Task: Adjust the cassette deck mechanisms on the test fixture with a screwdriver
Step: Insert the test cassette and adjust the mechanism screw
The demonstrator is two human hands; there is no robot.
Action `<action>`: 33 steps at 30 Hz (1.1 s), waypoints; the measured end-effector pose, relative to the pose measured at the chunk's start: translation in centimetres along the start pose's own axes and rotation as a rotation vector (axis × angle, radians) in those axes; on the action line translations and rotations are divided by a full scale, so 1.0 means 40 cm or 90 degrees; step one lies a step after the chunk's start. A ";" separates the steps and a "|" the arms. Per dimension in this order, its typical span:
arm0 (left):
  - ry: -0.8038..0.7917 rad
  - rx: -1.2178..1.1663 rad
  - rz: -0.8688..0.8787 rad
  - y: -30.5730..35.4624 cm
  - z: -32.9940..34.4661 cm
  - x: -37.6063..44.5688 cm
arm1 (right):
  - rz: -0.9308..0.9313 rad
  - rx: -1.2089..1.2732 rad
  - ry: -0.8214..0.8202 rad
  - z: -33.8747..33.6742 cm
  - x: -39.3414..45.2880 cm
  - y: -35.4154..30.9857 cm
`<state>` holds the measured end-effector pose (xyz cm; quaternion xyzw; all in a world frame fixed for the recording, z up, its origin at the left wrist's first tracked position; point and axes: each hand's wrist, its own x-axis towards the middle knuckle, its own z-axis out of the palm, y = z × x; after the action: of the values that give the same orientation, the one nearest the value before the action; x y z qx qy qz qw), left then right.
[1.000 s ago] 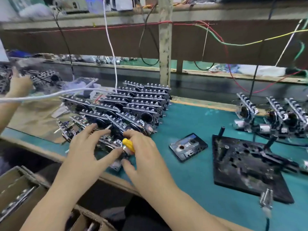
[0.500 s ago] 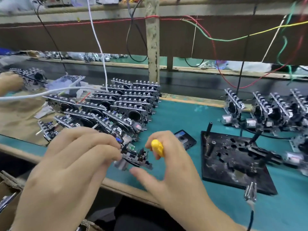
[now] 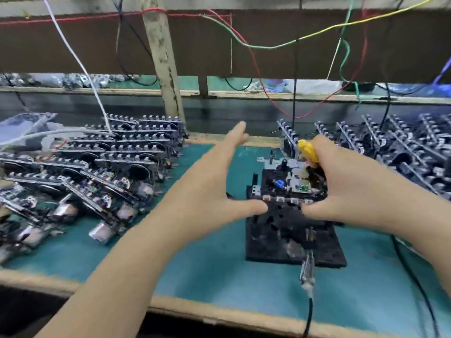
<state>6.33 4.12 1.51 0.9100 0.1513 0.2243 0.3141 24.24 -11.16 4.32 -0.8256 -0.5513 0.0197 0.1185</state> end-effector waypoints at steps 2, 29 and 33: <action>-0.103 0.062 -0.026 -0.034 0.025 0.039 | -0.016 -0.044 -0.029 0.026 0.019 0.032; -0.231 0.382 -0.308 -0.148 0.037 0.021 | 0.011 0.018 -0.132 -0.001 0.033 0.150; -0.029 0.277 -0.235 -0.111 -0.031 0.031 | 0.015 0.056 -0.116 0.006 0.029 0.156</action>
<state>6.18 8.63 -0.09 0.9181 0.3515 0.1050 0.1501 30.29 -12.34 2.85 -0.8210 -0.5484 0.1201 0.1039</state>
